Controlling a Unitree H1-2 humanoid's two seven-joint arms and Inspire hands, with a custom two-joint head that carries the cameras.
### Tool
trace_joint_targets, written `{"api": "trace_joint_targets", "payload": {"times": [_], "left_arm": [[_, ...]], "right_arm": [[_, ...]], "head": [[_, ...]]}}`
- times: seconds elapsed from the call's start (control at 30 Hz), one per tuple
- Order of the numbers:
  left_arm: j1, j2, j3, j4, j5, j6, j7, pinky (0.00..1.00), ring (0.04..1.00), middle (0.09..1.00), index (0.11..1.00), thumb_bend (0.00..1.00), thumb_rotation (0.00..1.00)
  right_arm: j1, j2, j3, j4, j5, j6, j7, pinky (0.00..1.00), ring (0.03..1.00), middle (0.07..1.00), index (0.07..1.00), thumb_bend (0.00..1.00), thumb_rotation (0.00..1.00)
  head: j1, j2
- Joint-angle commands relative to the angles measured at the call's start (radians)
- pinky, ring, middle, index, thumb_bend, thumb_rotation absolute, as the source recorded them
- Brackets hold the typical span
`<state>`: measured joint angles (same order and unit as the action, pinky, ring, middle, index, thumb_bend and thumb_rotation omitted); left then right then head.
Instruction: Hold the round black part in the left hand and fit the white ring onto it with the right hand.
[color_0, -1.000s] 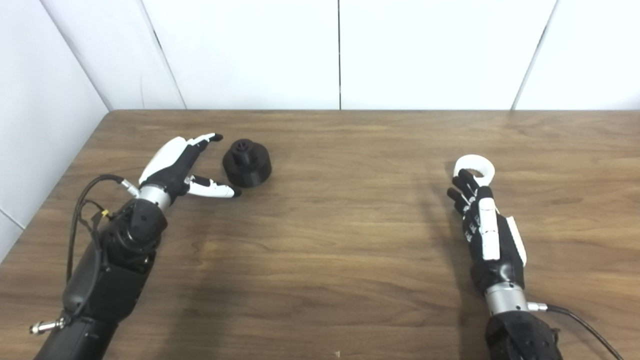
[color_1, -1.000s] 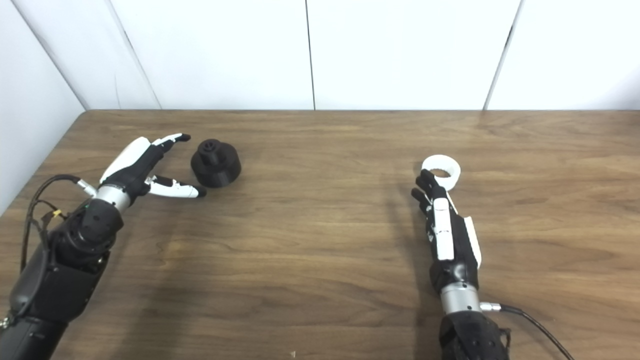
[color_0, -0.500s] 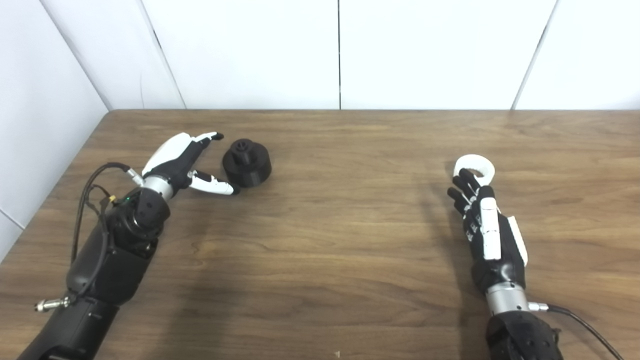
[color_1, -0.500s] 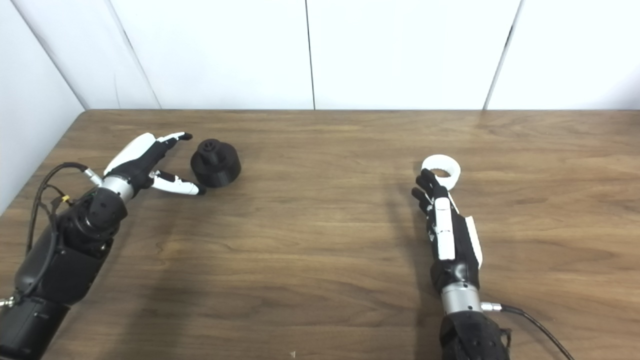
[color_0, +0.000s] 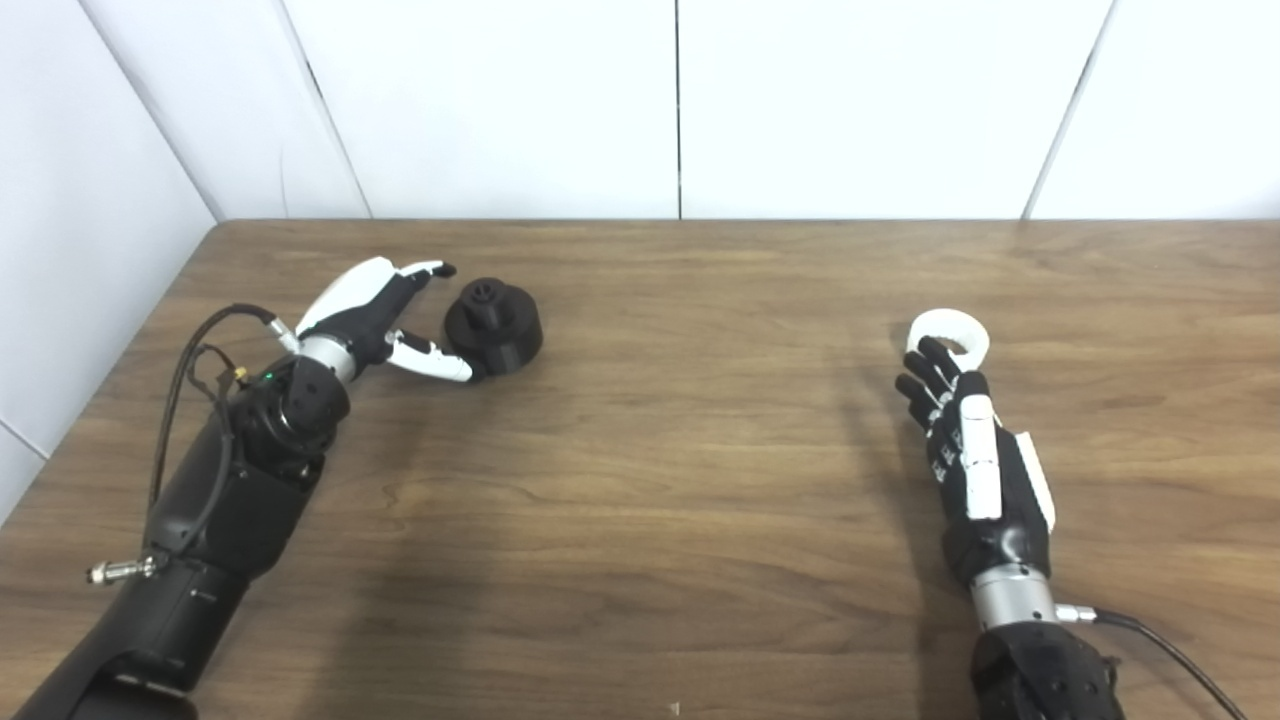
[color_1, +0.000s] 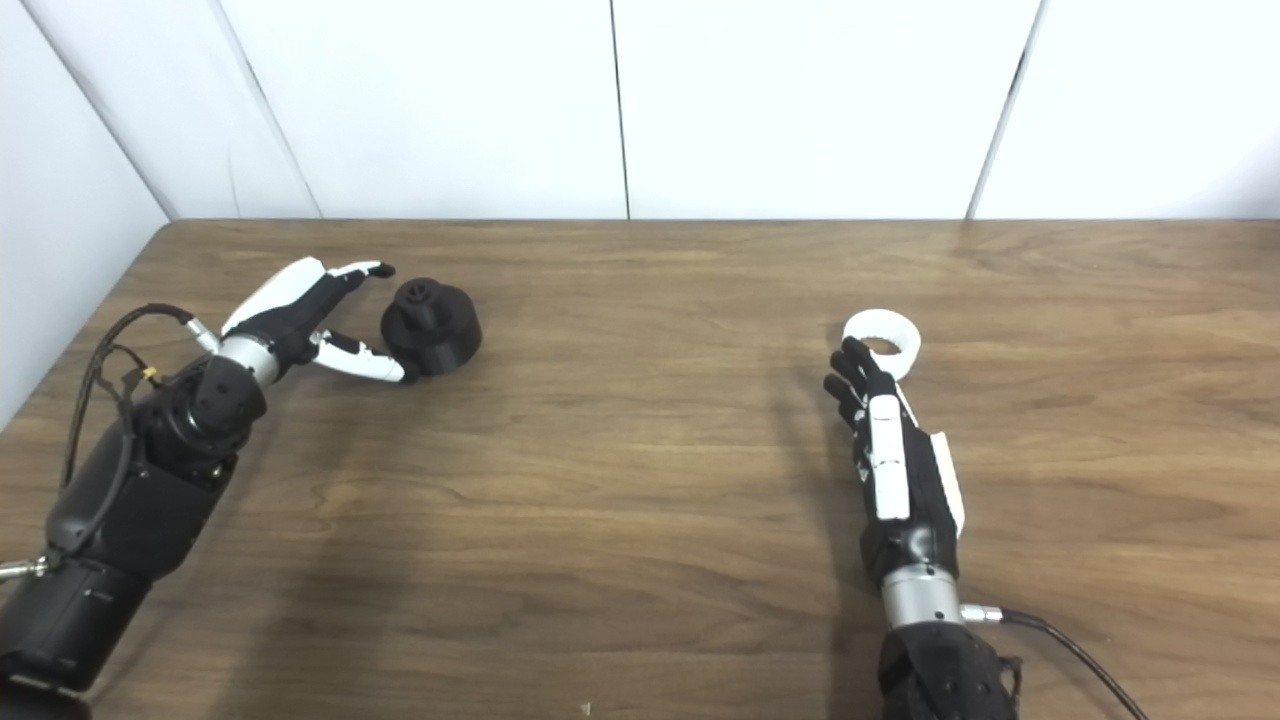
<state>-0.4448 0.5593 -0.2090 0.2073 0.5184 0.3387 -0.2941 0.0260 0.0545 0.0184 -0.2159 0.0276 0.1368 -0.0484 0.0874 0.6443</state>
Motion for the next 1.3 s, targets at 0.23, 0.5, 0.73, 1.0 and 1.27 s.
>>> {"api": "trace_joint_targets", "payload": {"times": [0.23,0.5,0.73,1.0,1.27], "left_arm": [[-0.100,0.024,-0.003,-0.005,0.009,-0.003,-0.033,0.92,1.000,0.994,0.923,0.98,0.23],[-0.109,0.015,-0.016,0.009,0.015,-0.016,-0.029,0.93,1.000,0.974,0.896,0.98,0.23],[-0.113,0.012,-0.022,0.016,0.007,-0.033,-0.026,0.98,1.000,0.951,0.890,0.97,0.23],[-0.128,0.015,-0.052,0.022,0.030,-0.017,-0.041,0.90,1.000,0.970,0.849,0.98,0.26],[-0.123,0.005,-0.054,0.019,0.037,-0.021,-0.033,0.92,1.000,0.987,0.827,0.98,0.26]], "right_arm": [[-0.018,0.018,0.002,-0.014,0.006,-0.051,0.001,0.93,0.889,0.897,0.891,0.47,1.00],[-0.014,0.020,0.000,-0.016,0.009,-0.054,0.000,0.92,0.882,0.894,0.889,0.47,1.00],[-0.011,0.023,-0.001,-0.014,0.013,-0.058,0.000,0.93,0.883,0.894,0.893,0.47,1.00],[-0.010,0.027,0.001,-0.018,0.001,-0.061,-0.011,0.91,0.873,0.887,0.887,0.46,1.00],[-0.005,0.028,0.001,-0.017,0.005,-0.065,-0.012,0.90,0.875,0.890,0.888,0.47,1.00]], "head": [[-0.005,0.004],[-0.008,0.001],[-0.012,-0.008],[-0.019,-0.005],[-0.023,-0.010]]}}
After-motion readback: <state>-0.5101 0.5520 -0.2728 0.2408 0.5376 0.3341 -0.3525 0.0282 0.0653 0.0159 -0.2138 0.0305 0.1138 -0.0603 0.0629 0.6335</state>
